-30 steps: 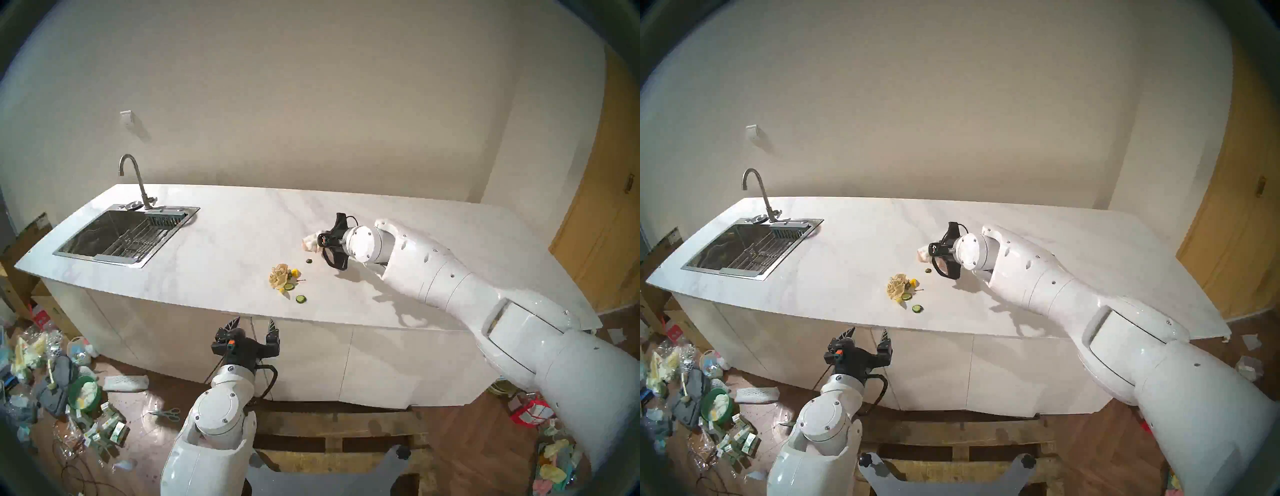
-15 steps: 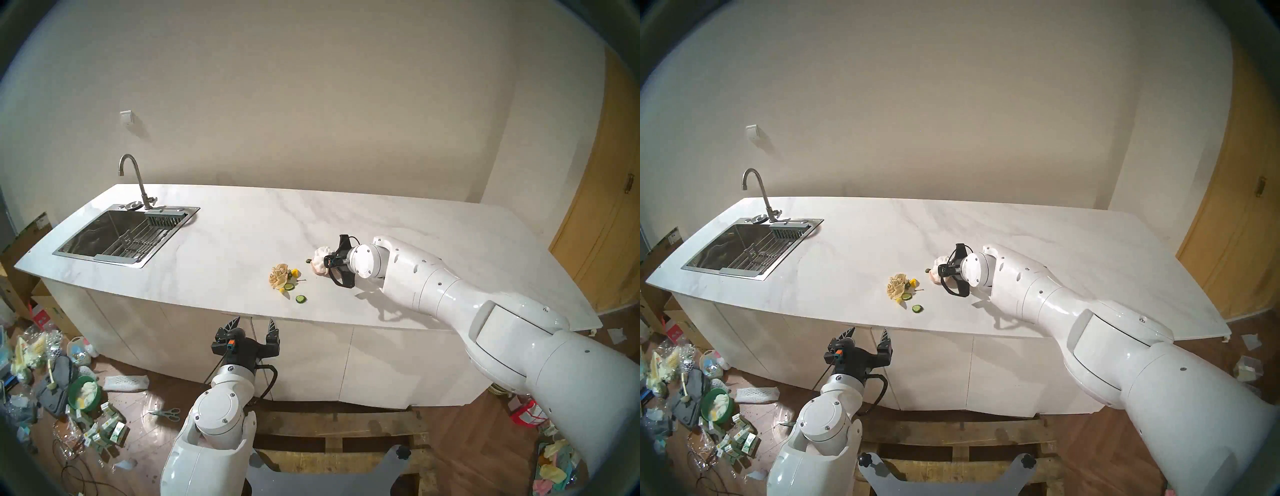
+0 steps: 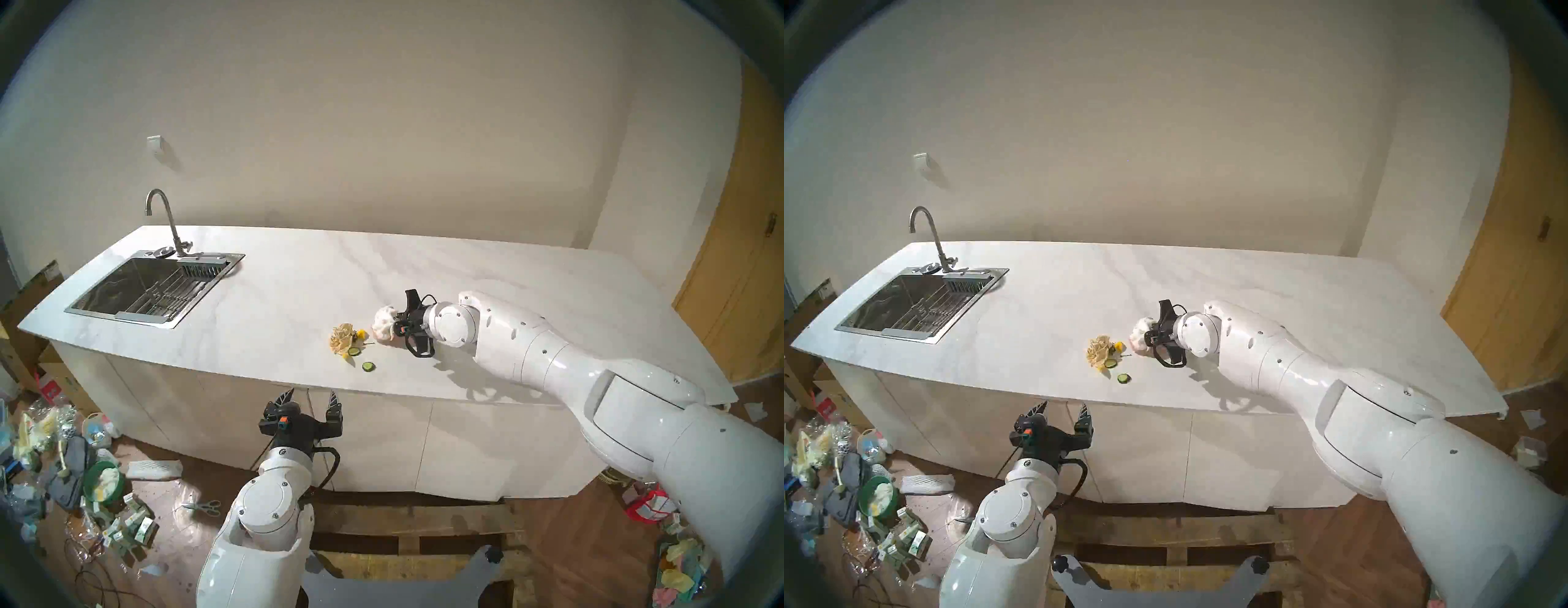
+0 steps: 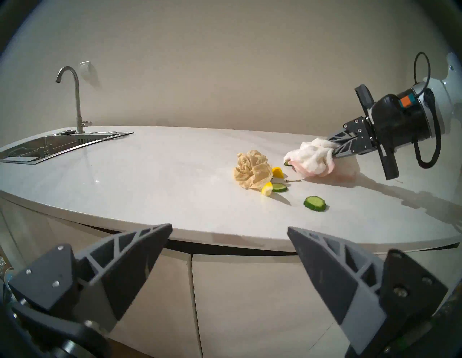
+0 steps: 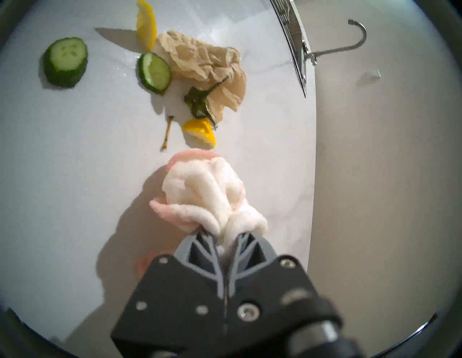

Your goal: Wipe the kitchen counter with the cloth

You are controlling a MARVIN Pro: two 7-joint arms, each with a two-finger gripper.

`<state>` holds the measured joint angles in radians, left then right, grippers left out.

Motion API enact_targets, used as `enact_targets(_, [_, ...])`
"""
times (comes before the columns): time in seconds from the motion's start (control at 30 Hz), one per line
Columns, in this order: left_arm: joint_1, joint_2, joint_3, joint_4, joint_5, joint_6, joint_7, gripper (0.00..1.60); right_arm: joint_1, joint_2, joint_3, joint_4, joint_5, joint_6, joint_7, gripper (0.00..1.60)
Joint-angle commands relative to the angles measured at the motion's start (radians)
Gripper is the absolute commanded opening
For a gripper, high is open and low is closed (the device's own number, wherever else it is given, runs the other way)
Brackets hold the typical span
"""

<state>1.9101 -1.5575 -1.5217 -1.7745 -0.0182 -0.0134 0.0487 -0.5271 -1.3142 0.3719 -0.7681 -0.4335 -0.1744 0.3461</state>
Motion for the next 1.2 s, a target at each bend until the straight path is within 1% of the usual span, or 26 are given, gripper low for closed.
enact_targets(0.0, [-0.005, 0.002, 0.002, -0.028, -0.002, -0.005, -0.005, 1.60, 0.037, 0.029, 0.001, -0.043, -0.013, -0.071, -0.010, 0.00])
enact_targets(0.1, [-0.004, 0.002, 0.002, -0.029, -0.002, -0.005, -0.006, 1.60, 0.029, 0.032, 0.006, -0.040, -0.010, -0.080, -0.021, 0.00])
enact_targets(0.13, [-0.004, 0.002, 0.002, -0.029, -0.002, -0.005, -0.006, 1.60, 0.029, 0.036, -0.003, -0.043, -0.032, -0.093, -0.049, 0.00])
enact_targets(0.17, [-0.005, 0.002, 0.002, -0.028, -0.002, -0.005, -0.005, 1.60, 0.021, 0.029, 0.012, -0.039, -0.026, -0.060, -0.074, 0.00])
enact_targets(0.23, [-0.005, 0.002, 0.002, -0.028, -0.002, -0.005, -0.005, 1.60, 0.022, 0.018, 0.018, -0.025, -0.035, -0.045, -0.103, 0.00])
enact_targets(0.3, [-0.006, 0.001, 0.002, -0.026, -0.001, -0.006, -0.004, 1.60, 0.006, -0.007, 0.068, -0.008, -0.012, 0.024, -0.134, 0.00])
enact_targets(0.33, [-0.006, 0.001, 0.002, -0.026, -0.001, -0.006, -0.004, 1.60, 0.012, -0.012, 0.063, 0.000, -0.027, 0.024, -0.148, 0.00])
enact_targets(0.4, [-0.006, 0.001, 0.002, -0.026, -0.001, -0.006, -0.004, 1.60, 0.014, -0.027, 0.076, 0.021, -0.028, 0.052, -0.179, 0.00])
enact_targets(0.5, [-0.006, 0.001, 0.002, -0.026, -0.001, -0.006, -0.004, 1.60, 0.022, -0.050, 0.079, 0.059, -0.050, 0.085, -0.220, 0.00])
enact_targets(0.57, [-0.005, 0.001, 0.002, -0.027, -0.001, -0.006, -0.005, 1.60, 0.026, -0.072, 0.064, 0.105, -0.072, 0.084, -0.274, 0.00])
enact_targets(0.63, [-0.005, 0.002, 0.002, -0.027, -0.002, -0.006, -0.005, 1.60, 0.028, -0.081, 0.056, 0.121, -0.086, 0.083, -0.275, 0.00])
enact_targets(0.67, [-0.005, 0.002, 0.002, -0.028, -0.002, -0.006, -0.005, 1.60, 0.027, -0.087, 0.049, 0.139, -0.093, 0.070, -0.288, 0.00])
enact_targets(0.7, [-0.005, 0.002, 0.002, -0.028, -0.002, -0.005, -0.005, 1.60, 0.030, -0.089, 0.032, 0.152, -0.105, 0.041, -0.287, 0.00])
enact_targets(0.87, [-0.005, 0.002, 0.002, -0.028, -0.002, -0.005, -0.005, 1.60, 0.016, -0.079, -0.011, 0.151, -0.136, -0.030, -0.290, 0.00])
enact_targets(1.0, [-0.005, 0.002, 0.002, -0.028, -0.002, -0.005, -0.005, 1.60, 0.016, -0.056, -0.040, 0.126, -0.154, -0.105, -0.297, 0.00])
enact_targets(1.03, [-0.005, 0.002, 0.002, -0.028, -0.002, -0.006, -0.005, 1.60, 0.016, -0.047, -0.049, 0.105, -0.157, -0.100, -0.296, 0.00])
enact_targets(1.07, [-0.005, 0.002, 0.002, -0.028, -0.002, -0.006, -0.005, 1.60, 0.022, -0.040, -0.060, 0.103, -0.170, -0.146, -0.304, 0.00])
enact_targets(1.13, [-0.005, 0.002, 0.002, -0.028, -0.002, -0.005, -0.005, 1.60, 0.024, -0.037, -0.065, 0.100, -0.174, -0.159, -0.307, 0.00])
enact_targets(1.17, [-0.005, 0.002, 0.002, -0.028, -0.002, -0.006, -0.005, 1.60, 0.026, -0.031, -0.075, 0.094, -0.182, -0.177, -0.312, 0.00])
